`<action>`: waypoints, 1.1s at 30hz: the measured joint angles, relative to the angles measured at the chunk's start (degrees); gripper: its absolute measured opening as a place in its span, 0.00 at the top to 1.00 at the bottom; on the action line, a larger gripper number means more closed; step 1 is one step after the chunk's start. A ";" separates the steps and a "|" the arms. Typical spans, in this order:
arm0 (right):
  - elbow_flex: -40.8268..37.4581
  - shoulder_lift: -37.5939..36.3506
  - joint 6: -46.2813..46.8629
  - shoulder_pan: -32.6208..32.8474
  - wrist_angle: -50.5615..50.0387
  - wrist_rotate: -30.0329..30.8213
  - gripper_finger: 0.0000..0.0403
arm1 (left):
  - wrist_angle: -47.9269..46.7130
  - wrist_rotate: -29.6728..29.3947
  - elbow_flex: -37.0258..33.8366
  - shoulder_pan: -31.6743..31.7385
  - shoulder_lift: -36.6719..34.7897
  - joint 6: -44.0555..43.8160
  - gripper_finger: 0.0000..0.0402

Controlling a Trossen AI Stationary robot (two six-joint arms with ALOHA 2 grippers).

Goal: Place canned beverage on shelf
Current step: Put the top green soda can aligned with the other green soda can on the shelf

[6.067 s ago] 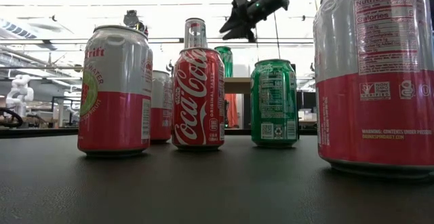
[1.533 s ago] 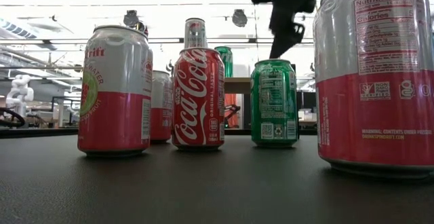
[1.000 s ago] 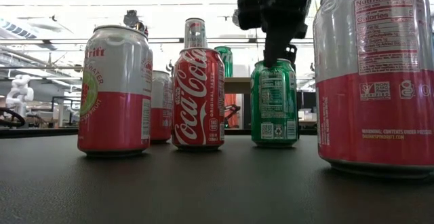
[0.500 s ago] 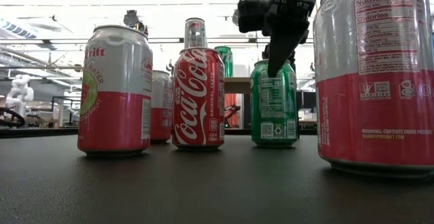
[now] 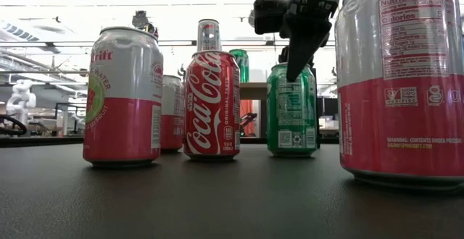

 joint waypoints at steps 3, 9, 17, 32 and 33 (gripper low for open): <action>0.00 0.00 -0.01 0.00 0.04 0.00 0.28 | 0.00 0.00 0.00 0.00 0.00 0.04 0.04; 0.02 -0.02 -0.22 0.00 0.04 0.17 0.33 | -0.02 0.01 0.00 0.00 0.00 0.06 0.04; -0.09 -1.68 1.00 0.10 -0.46 -0.01 0.33 | -0.02 0.02 -0.02 0.00 0.00 -0.42 0.04; -0.07 -10.18 -15.90 0.13 -0.20 -0.17 0.33 | 1.17 -5.51 -0.02 2.34 0.04 14.93 0.04; -0.07 -10.98 -17.82 0.13 -0.16 -0.20 0.33 | 1.34 -5.79 -0.02 2.76 0.04 15.17 0.04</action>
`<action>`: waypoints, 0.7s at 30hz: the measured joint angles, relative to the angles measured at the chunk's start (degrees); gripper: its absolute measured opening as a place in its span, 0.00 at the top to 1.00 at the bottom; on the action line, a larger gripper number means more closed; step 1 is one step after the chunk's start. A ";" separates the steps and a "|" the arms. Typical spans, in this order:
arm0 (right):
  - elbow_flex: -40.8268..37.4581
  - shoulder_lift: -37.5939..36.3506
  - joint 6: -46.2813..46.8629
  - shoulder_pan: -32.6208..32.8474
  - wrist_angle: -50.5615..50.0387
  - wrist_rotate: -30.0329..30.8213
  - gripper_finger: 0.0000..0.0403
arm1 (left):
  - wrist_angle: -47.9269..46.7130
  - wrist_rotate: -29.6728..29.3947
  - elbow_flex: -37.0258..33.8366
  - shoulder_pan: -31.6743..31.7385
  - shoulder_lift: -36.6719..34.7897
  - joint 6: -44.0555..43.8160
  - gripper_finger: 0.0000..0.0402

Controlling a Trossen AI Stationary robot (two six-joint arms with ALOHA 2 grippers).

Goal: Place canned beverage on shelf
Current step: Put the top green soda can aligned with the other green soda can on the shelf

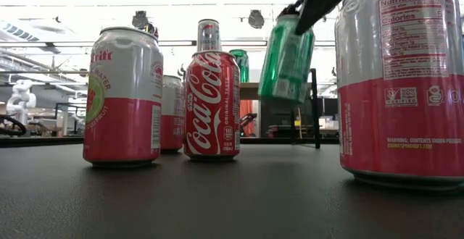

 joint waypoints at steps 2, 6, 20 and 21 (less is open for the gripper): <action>0.02 -1.41 -3.94 0.00 0.08 -0.02 0.33 | 1.13 -0.19 0.00 0.98 0.00 -2.01 0.04; 0.02 -4.34 -10.93 0.00 -0.02 -0.02 0.33 | 8.98 3.21 0.00 3.59 0.00 -3.40 0.04; 0.07 -10.99 -28.29 2.30 0.63 -3.27 0.33 | 18.35 20.48 -0.07 10.94 0.92 12.07 0.04; 0.07 -11.03 -29.59 2.65 0.66 -3.31 0.33 | 18.35 21.68 -0.07 11.51 0.92 12.43 0.04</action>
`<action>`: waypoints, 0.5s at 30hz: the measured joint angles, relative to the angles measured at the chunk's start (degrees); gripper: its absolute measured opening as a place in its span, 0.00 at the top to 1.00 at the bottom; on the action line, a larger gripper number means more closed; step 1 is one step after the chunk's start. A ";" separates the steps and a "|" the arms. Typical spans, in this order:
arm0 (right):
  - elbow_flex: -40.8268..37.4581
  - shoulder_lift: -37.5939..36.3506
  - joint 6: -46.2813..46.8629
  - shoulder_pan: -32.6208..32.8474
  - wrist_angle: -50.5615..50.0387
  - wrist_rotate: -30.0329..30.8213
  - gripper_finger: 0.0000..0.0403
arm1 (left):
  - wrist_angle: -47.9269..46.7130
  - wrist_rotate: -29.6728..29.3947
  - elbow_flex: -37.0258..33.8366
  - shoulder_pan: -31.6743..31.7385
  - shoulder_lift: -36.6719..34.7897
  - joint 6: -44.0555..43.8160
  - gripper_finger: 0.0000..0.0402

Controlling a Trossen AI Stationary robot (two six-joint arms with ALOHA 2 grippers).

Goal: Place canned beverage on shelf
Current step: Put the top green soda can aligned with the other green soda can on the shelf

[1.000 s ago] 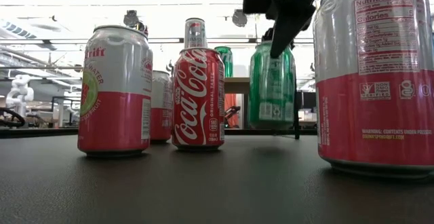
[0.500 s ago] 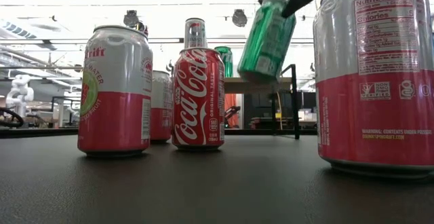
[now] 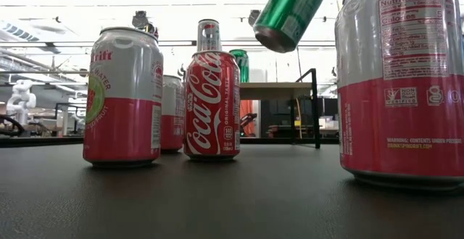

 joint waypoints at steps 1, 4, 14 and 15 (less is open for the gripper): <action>0.00 0.00 -1.25 0.41 0.04 -0.07 0.33 | 0.03 1.40 0.00 0.59 -0.01 0.34 0.04; 0.00 0.07 -5.10 1.69 -0.18 0.09 0.33 | 0.49 7.73 0.04 2.30 0.94 -0.13 0.04; 0.00 0.04 -11.67 3.38 1.71 0.38 0.33 | 4.59 18.04 0.05 4.55 5.02 -0.88 0.04; 0.00 0.04 -11.69 3.41 1.68 0.42 0.33 | 4.68 17.87 -0.02 4.55 5.63 -0.19 0.04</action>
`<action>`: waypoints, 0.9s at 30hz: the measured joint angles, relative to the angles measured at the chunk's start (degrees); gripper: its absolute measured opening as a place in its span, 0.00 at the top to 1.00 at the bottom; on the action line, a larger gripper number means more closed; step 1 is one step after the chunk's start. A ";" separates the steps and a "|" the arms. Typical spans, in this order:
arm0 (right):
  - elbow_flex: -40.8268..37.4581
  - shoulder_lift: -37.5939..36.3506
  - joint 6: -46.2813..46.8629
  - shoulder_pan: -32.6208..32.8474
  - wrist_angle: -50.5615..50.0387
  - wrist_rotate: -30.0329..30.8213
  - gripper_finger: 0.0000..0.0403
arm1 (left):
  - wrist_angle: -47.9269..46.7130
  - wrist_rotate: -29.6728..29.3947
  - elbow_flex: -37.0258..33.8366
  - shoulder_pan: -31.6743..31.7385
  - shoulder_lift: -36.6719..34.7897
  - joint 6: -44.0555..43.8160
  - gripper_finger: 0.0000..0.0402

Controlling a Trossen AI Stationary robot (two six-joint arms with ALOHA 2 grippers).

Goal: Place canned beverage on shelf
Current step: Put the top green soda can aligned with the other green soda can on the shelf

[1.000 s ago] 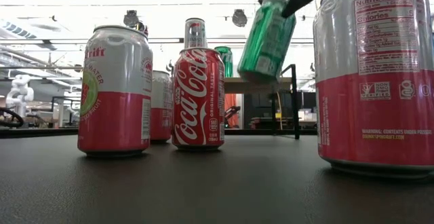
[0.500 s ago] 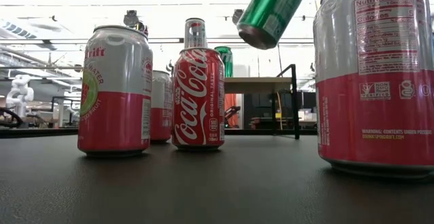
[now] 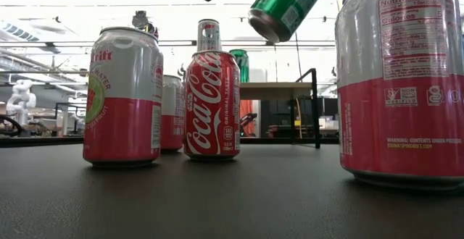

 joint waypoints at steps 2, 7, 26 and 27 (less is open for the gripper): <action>0.00 0.00 -0.02 0.01 0.13 0.02 0.33 | 3.45 -0.01 0.13 0.00 1.38 1.08 0.04; 0.00 0.00 -0.24 0.01 0.47 0.00 0.33 | 3.80 0.56 0.07 0.11 3.93 1.84 0.04; 0.00 0.02 -1.33 0.01 1.64 0.00 0.33 | 0.71 2.03 0.07 2.44 5.54 6.63 0.04; 0.00 0.02 -1.33 0.01 2.04 0.01 0.33 | 0.88 2.73 0.07 2.69 5.52 6.71 0.04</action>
